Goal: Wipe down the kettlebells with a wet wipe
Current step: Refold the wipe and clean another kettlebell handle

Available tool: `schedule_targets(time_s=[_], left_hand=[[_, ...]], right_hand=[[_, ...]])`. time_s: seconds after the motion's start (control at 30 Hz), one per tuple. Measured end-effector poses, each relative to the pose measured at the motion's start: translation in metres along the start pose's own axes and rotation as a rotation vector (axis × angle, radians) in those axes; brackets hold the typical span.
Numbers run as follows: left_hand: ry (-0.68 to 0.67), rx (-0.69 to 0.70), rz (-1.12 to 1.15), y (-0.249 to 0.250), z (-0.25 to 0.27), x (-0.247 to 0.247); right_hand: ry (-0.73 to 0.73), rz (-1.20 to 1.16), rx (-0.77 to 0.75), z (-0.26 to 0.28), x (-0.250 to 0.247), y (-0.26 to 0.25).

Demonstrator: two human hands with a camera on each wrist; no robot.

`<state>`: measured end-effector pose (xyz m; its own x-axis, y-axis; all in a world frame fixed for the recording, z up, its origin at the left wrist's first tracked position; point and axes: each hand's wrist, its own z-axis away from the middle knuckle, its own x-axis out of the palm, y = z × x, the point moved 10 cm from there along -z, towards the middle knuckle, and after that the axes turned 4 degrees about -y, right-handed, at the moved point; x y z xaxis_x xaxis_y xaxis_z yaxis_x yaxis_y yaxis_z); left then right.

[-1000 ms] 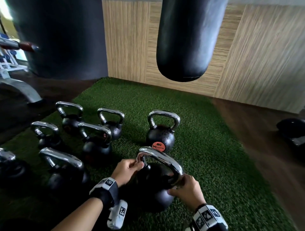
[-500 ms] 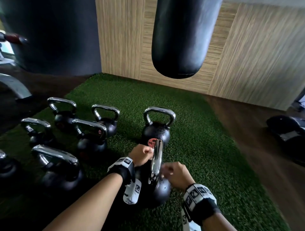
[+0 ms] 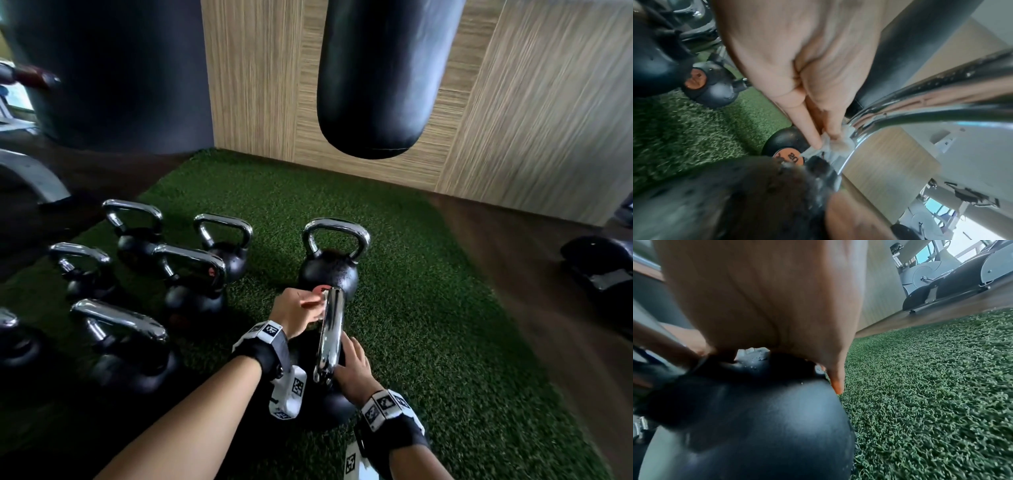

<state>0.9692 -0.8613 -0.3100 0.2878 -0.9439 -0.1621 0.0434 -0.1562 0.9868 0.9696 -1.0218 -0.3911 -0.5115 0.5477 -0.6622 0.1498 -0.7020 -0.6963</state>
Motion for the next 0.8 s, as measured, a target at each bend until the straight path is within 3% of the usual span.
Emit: schedule_targets(time_s=[0.1,0.2,0.53,0.8], left_hand=[[-0.001,-0.023,0.110,0.005,-0.001,0.000],[-0.063,-0.074,0.081,0.003,-0.003,0.004],[-0.076,-0.072,0.401,0.008,0.006,-0.003],[-0.110,-0.064,0.265,0.028,0.013,-0.009]], right_hand=[[0.007,-0.012,-0.007,0.001,0.000,-0.001],[0.011,-0.026,-0.009,0.001,0.000,-0.001],[0.010,-0.031,-0.029,0.006,-0.004,-0.005],[0.014,-0.040,-0.025,0.007,-0.004,-0.005]])
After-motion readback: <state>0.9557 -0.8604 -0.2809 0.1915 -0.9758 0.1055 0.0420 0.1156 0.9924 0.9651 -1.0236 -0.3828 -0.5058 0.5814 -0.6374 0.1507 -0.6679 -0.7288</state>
